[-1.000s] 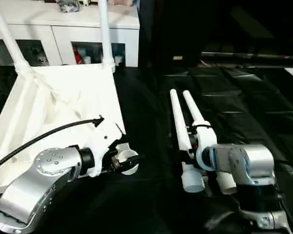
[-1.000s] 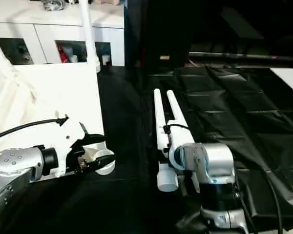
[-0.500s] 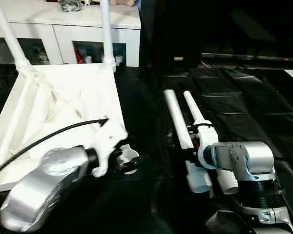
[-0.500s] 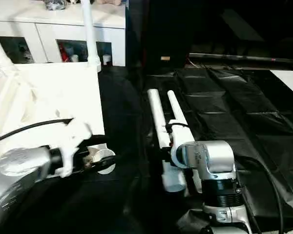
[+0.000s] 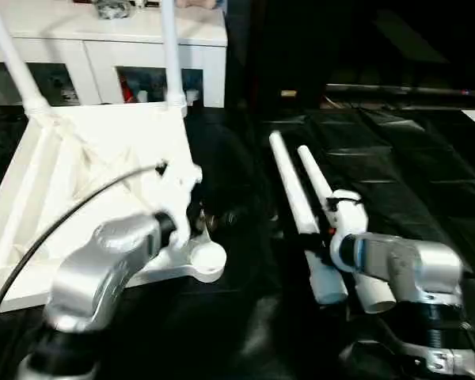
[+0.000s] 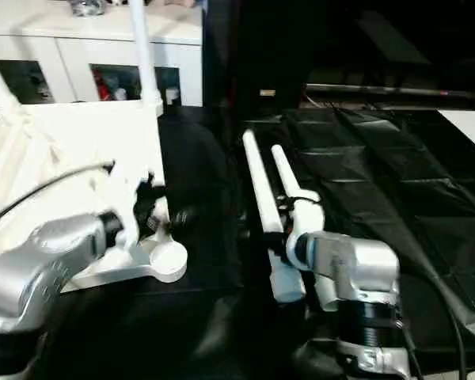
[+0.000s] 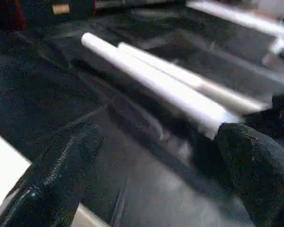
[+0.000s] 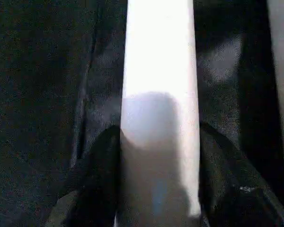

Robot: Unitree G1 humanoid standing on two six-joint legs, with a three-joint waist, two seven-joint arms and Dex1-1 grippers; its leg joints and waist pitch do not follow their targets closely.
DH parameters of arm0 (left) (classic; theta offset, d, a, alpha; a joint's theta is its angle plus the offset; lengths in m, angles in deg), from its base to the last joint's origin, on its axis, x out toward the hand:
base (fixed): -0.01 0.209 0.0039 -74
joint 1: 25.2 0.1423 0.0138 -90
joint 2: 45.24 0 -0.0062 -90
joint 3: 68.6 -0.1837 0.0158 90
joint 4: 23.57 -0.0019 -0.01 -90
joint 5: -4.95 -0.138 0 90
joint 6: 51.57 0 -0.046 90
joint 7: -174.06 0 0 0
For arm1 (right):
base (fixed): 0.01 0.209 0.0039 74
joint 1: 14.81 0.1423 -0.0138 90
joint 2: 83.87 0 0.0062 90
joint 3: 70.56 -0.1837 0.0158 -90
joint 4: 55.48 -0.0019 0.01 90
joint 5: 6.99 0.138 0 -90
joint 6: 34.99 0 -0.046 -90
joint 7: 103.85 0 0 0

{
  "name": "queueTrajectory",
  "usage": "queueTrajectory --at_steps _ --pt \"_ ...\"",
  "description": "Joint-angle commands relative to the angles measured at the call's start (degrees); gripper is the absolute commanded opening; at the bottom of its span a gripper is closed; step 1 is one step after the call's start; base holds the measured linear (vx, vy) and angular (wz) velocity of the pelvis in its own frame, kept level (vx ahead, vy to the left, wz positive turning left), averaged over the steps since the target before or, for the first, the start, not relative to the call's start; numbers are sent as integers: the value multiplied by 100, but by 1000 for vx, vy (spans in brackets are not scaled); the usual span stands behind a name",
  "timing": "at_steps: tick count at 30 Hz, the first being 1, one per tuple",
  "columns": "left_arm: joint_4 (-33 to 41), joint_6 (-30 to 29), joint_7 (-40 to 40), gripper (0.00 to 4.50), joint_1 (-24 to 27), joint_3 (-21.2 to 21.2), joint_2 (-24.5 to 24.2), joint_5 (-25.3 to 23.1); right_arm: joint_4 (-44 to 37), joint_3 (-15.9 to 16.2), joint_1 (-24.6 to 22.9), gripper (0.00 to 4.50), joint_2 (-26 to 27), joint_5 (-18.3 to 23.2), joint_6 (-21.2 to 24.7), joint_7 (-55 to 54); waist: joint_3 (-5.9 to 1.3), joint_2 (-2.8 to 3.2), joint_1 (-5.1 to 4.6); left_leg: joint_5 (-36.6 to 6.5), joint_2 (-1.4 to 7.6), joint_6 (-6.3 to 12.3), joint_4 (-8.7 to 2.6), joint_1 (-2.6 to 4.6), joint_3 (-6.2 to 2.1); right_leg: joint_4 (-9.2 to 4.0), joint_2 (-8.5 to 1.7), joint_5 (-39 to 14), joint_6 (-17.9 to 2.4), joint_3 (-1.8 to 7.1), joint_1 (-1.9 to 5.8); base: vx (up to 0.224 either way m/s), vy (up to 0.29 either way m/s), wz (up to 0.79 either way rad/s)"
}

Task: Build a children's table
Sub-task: Pick table leg

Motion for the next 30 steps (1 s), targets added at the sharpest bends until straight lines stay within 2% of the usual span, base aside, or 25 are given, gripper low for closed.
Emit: queueTrajectory --at_steps 1,3,4,5,7,8,9,10,11,12,13,14,15,16,20,22,23,24,26,27,28,29,30 --pt "-218 -269 230 450 -252 277 326 335 -350 -474 -33 185 77 528 -309 363 -356 26 -5 -1326 40 -424 -431 135 77 -439 -80 -906 -811 72 208 0 0 0" --pt "-218 -269 230 450 -252 277 326 335 -350 -474 -33 185 77 528 -309 363 -358 45 21 -1153 44 -342 -427 127 64 -439 -85 -797 -838 64 221 0 0 0" --pt "-493 -502 327 450 -542 555 723 685 -607 -707 -155 185 104 1167 -623 1107 -355 58 12 -1167 37 -307 -420 120 85 -439 -74 -716 -861 69 224 0 0 0" --pt "-493 -502 327 450 -542 555 723 685 -607 -707 -155 185 104 1167 -623 1107 -358 50 22 -1210 45 -278 -414 126 83 -439 -82 -709 -883 68 230 0 0 0" --pt "-866 -746 437 450 -845 841 1151 1041 -818 -903 -256 185 31 1813 -425 1791 -355 -30 31 -1142 37 -152 -408 114 92 -449 -80 -718 -961 59 256 0 0 0" --pt "-866 -746 437 450 -845 841 1151 1041 -818 -903 -256 185 31 1813 -425 1791 -354 -1 57 -1101 59 -100 -411 126 77 -459 -100 -731 -987 59 248 0 0 0" --pt "-1014 -830 460 450 -961 936 1329 1192 -904 -972 -291 184 -14 2053 -276 2032 -346 -1 59 -1085 60 -94 -421 117 76 -463 -102 -756 -987 55 248 0 0 0" --pt "-1099 -880 483 450 -1046 1005 1496 1346 -999 -945 -342 184 -89 2196 -203 2238 -348 -46 75 -1074 42 -58 -408 113 94 -473 -96 -842 -984 55 266 0 0 0" --pt "-1143 -908 480 450 -1109 1040 1638 1485 -1091 -909 -383 184 -148 2319 -164 2415 -353 -28 93 -1045 58 -55 -408 126 82 -475 -110 -838 -984 56 263 0 0 0" --pt "-1154 -904 495 450 -1141 1063 1742 1578 -1169 -896 -405 184 -163 2427 -136 2527 -341 -57 100 -1029 59 -37 -414 105 85 -487 -119 -904 -1006 48 263 0 0 0" --pt "-1162 -926 538 450 -1169 1106 1833 1648 -1220 -879 -419 184 -180 2509 -106 2576 -343 -58 108 -1022 67 -25 -419 103 90 -497 -120 -945 -982 54 257 0 0 0" --pt "-1165 -933 552 450 -1178 1120 1863 1671 -1236 -873 -424 184 -185 2536 -96 2592 -342 -94 96 -1006 74 -21 -420 93 93 -497 -124 -953 -977 54 263 0 0 0" --pt "-1165 -933 552 450 -1178 1120 1863 1671 -1236 -873 -424 184 -185 2536 -96 2592 -345 -73 113 -978 70 -24 -417 105 90 -496 -127 -978 -973 51 255 0 0 0" --pt "-1045 -1016 567 450 -1224 1219 2058 1968 -1320 -735 -471 184 -254 2621 -85 2660 -332 -109 103 -1015 68 -25 -425 96 94 -519 -123 -1110 -926 50 249 0 0 0" --pt "-926 -1188 582 450 -1290 1399 2239 2280 -1327 -594 -527 184 -344 2646 -164 2721 -321 -108 144 -1082 77 -84 -425 102 94 -532 -138 -1346 -898 50 238 0 0 0" --pt "-846 -1323 600 450 -1321 1507 2330 2491 -1295 -469 -533 184 -422 2598 -228 2741 -321 -110 155 -1095 75 -100 -427 97 90 -548 -135 -1436 -793 51 234 0 0 0" --pt "-811 -1359 619 450 -1313 1494 2345 2535 -1295 -408 -526 184 -449 2562 -253 2744 -316 -146 159 -1088 78 -94 -431 98 92 -558 -126 -1450 -740 53 229 0 0 0" --pt "-811 -1359 619 450 -1313 1494 2345 2535 -1295 -408 -526 184 -449 2562 -253 2744 -321 -129 176 -1068 84 -103 -435 103 86 -546 -131 -1428 -730 54 232 0 0 0" --pt "-809 -1343 699 450 -1269 1380 2317 2416 -1345 -145 -503 184 -536 2279 -456 2638 -312 -113 185 -1051 86 -130 -444 99 86 -553 -126 -1356 -682 56 225 0 0 0" --pt "-809 -1343 699 450 -1269 1380 2317 2416 -1345 -145 -503 184 -536 2279 -456 2638 -311 -122 179 -1050 84 -139 -447 94 85 -556 -123 -1358 -660 55 228 0 0 0" --pt "-911 -1294 996 450 -1266 1447 2380 2293 -1319 551 -411 184 -697 1510 -970 2184 -320 -83 185 -1047 97 -184 -451 97 72 -548 -134 -1313 -645 53 227 0 0 0" --pt "-911 -1294 996 450 -1266 1447 2380 2293 -1319 551 -411 184 -697 1510 -970 2184 -308 -103 168 -1041 99 -232 -453 91 69 -560 -121 -1304 -601 51 227 0 0 0" --pt "-953 -1281 1109 421 -1275 1492 2412 2266 -1300 781 -370 184 -718 1246 -1139 1998 -309 -118 153 -1046 79 -244 -448 91 77 -563 -114 -1326 -580 51 234 0 0 0"
